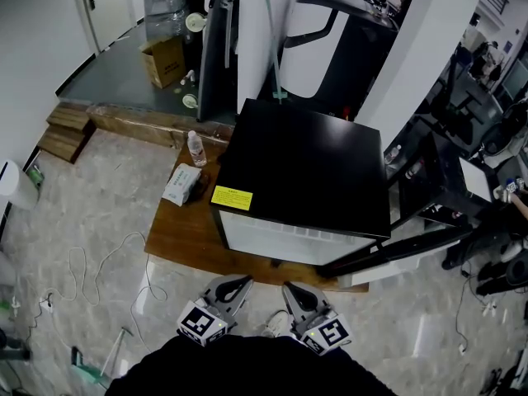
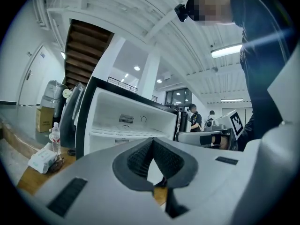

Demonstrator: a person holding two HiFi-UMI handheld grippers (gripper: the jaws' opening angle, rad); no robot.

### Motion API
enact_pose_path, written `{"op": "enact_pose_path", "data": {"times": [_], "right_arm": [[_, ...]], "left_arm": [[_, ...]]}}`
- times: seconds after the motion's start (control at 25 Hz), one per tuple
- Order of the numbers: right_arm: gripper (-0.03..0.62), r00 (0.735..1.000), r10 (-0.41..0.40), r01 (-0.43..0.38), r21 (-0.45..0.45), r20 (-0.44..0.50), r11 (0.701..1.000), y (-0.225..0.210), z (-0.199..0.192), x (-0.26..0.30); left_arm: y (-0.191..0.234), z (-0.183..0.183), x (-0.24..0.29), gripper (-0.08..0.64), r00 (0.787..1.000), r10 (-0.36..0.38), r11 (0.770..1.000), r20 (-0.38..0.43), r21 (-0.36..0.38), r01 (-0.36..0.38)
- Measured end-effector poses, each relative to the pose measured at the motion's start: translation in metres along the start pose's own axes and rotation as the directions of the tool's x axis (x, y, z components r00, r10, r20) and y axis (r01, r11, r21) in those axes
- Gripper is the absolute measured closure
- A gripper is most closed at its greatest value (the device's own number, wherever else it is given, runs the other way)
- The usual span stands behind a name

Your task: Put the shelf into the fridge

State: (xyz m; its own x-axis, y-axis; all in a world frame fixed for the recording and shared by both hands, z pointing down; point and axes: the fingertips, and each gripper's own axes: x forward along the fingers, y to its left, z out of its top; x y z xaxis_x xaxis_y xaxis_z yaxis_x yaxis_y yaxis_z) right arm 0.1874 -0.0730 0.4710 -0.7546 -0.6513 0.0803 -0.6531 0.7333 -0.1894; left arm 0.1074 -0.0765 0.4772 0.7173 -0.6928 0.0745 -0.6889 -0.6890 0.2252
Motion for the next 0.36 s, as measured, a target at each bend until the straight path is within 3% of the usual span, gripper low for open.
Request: {"op": "enact_pose_path", "data": {"times": [0.36], "right_arm": [[0.588, 1.000, 0.015, -0.014, 0.005, -0.015, 1.000, 0.0047, 0.0042, 0.0056]], "left_arm": [[-0.0009, 0.0054, -0.0031, 0.554, 1.000, -0.013, 1.000, 0.002, 0.012, 0.013]]}}
